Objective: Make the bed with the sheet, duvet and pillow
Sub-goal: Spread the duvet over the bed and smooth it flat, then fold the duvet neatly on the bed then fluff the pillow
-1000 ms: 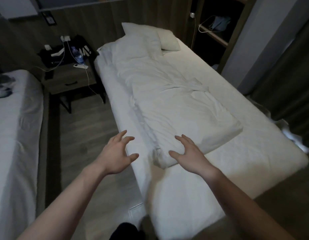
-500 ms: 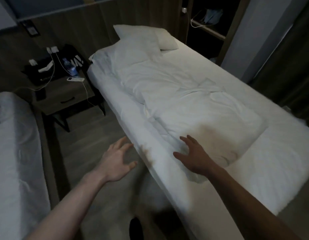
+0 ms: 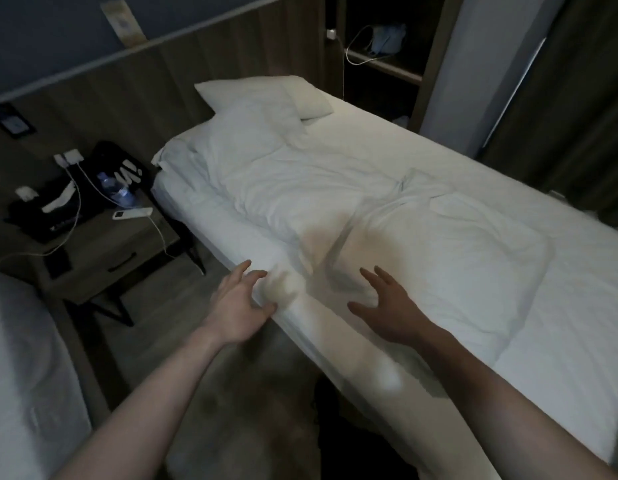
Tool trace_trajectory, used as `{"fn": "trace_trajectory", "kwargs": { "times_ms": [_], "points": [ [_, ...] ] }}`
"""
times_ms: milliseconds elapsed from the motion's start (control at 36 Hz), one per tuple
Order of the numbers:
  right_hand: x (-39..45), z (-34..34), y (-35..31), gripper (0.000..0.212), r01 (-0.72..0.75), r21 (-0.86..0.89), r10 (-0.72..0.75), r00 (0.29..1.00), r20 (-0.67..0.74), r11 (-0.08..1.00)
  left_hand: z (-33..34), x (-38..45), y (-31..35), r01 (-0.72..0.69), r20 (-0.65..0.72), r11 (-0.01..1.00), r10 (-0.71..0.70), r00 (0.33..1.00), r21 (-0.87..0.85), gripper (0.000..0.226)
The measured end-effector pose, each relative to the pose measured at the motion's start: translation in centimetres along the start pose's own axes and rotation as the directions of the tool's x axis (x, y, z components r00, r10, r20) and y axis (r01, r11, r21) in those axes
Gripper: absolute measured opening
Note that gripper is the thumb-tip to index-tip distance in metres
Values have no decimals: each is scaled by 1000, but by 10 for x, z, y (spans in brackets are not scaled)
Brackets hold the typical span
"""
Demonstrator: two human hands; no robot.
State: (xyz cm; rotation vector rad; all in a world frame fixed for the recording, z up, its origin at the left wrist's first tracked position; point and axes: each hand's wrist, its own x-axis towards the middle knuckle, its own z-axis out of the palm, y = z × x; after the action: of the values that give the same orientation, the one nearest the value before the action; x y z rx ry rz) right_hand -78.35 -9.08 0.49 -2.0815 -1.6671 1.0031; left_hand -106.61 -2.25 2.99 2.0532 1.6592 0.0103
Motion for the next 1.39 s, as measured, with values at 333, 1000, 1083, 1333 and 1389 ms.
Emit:
{"fn": "trace_trajectory", "kwargs": {
  "times_ms": [333, 1000, 1083, 1333, 1389],
  "points": [
    [156, 6, -87, 82, 8, 11, -9, 995, 95, 1000, -88, 117, -82, 157, -19, 988, -157, 987, -9, 77],
    [386, 76, -265, 83, -196, -166, 196, 980, -18, 966, -215, 410, -284, -12, 132, 982, -13, 991, 187, 75],
    [400, 72, -271, 83, -206, -158, 201, 979, -47, 966, -224, 443, -287, 12, 150, 992, -31, 988, 126, 77],
    [456, 70, -269, 84, -257, -137, 253, 967, -41, 957, -244, 536, -305, 222, 145, 960, -199, 969, -168, 87],
    [471, 69, -271, 84, -271, -126, 269, 963, -26, 954, -250, 559, -310, 246, 139, 947, -220, 965, -206, 89]
  ]
}}
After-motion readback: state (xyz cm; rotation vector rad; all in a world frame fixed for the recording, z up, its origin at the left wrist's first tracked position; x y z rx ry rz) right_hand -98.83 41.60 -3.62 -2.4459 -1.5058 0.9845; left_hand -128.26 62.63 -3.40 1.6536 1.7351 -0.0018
